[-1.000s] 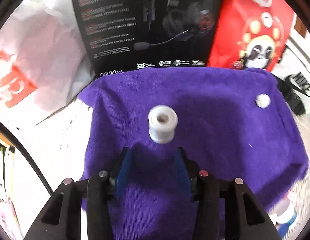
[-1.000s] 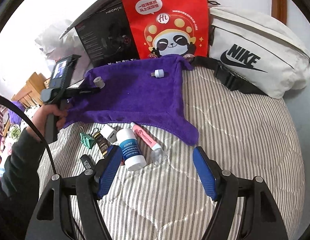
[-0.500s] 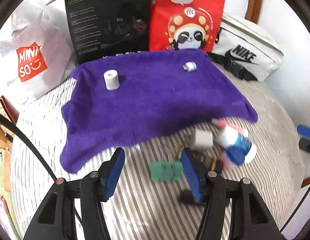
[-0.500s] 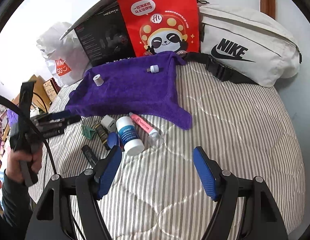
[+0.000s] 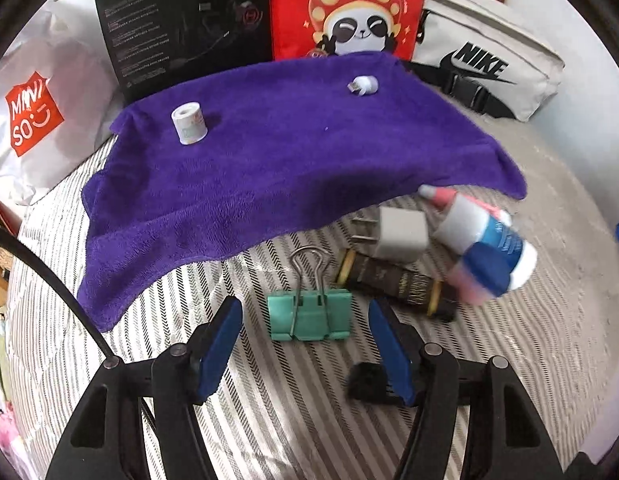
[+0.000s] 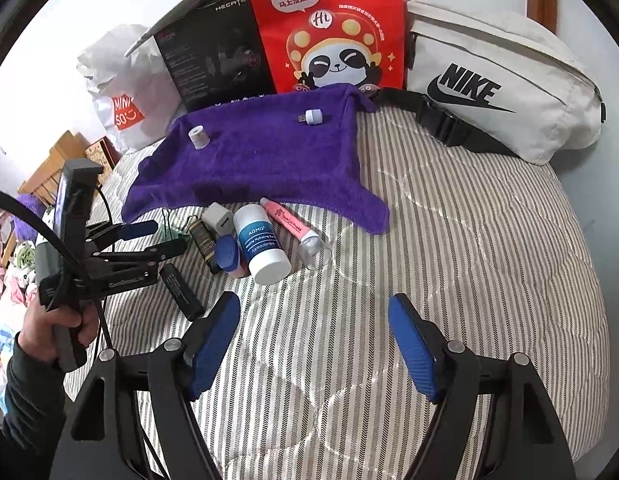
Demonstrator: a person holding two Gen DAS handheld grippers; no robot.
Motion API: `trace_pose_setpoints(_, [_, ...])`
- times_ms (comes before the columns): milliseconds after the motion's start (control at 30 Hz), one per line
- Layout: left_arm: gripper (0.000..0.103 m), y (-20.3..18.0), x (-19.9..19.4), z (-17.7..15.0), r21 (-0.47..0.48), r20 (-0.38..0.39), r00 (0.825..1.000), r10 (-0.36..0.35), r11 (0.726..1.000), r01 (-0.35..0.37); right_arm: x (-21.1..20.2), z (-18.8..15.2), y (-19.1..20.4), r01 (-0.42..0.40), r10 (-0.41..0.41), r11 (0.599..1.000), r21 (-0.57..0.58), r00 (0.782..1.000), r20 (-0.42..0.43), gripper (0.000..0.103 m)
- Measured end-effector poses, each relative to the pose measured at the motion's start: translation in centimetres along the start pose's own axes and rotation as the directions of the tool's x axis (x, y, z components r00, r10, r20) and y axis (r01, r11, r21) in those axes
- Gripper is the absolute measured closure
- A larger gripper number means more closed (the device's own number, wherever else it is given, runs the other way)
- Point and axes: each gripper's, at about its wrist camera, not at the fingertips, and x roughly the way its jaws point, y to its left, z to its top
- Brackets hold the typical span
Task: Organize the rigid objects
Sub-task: 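Grasp the green binder clip with the left gripper, then grasp the clear plastic cap with the right gripper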
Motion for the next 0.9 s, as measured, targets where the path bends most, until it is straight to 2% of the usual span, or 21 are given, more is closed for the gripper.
trace_pose_setpoints(167, [0.041, 0.1, 0.8, -0.1, -0.014, 0.001, 1.000, -0.011, 1.000, 0.011, 0.6, 0.0, 0.0, 0.011, -0.011, 1.000, -0.005, 1.000, -0.019, 0.027])
trace_pose_setpoints(333, [0.064, 0.0, 0.7, -0.2, -0.014, 0.026, 1.000, -0.015, 1.000, 0.015, 1.3, 0.2, 0.1, 0.017, -0.017, 1.000, -0.009, 0.999, -0.032, 0.027])
trace_pose_setpoints(467, [0.064, 0.3, 0.5, -0.7, -0.020, 0.046, 0.998, -0.034, 0.999, 0.035, 2.3, 0.6, 0.5, 0.017, -0.019, 1.000, -0.024, 0.999, -0.045, 0.027])
trace_pose_setpoints(600, [0.064, 1.5, 0.0, -1.7, -0.023, 0.044, 0.999, 0.010, 1.000, -0.009, 3.5, 1.3, 0.9, 0.014, -0.016, 0.999, -0.050, 0.999, -0.037, 0.027])
trace_pose_setpoints(767, [0.064, 4.2, -0.6, -3.1, -0.061, 0.030, 0.998, 0.048, 0.997, -0.046, 5.8, 2.9, 0.5, 0.087, -0.091, 0.991, -0.099, 0.995, -0.034, 0.029])
trace_pose_setpoints(900, [0.064, 5.2, -0.8, -3.7, -0.085, 0.030, 0.999, 0.036, 0.996, -0.033, 7.0, 3.3, -0.2, 0.108, -0.115, 0.987, -0.119, 0.992, -0.054, 0.029])
